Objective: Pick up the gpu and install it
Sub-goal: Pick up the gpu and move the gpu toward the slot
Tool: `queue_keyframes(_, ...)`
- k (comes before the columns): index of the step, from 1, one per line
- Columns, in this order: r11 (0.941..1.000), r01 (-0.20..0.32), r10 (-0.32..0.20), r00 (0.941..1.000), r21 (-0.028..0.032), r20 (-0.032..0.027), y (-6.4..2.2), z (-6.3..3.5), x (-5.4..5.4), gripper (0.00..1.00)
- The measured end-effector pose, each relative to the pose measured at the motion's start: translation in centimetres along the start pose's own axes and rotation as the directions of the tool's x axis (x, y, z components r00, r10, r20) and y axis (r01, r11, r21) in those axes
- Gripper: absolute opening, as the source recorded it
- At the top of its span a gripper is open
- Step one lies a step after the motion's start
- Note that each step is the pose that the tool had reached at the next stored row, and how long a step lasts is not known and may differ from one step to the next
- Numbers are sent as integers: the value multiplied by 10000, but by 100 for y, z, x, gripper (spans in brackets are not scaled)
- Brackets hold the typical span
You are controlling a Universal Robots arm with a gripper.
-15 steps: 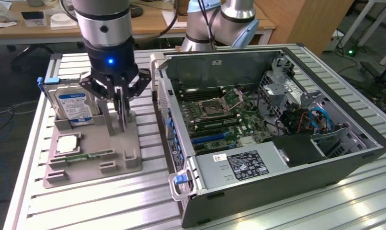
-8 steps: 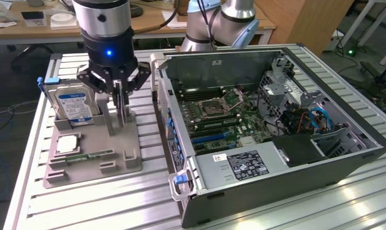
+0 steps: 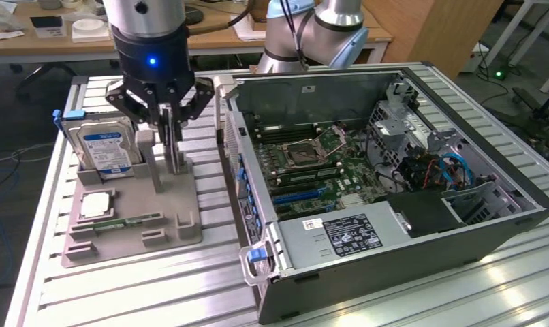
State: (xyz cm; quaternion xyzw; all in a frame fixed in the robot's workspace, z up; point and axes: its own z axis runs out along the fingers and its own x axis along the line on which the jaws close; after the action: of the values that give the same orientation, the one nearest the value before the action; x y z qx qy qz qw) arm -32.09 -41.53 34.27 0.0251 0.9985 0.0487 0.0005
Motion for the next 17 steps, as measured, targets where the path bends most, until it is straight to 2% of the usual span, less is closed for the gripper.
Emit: queue_keyframes(17, 10000, 0, 0, 10000, -3, 0, 27, -279, 0, 27)
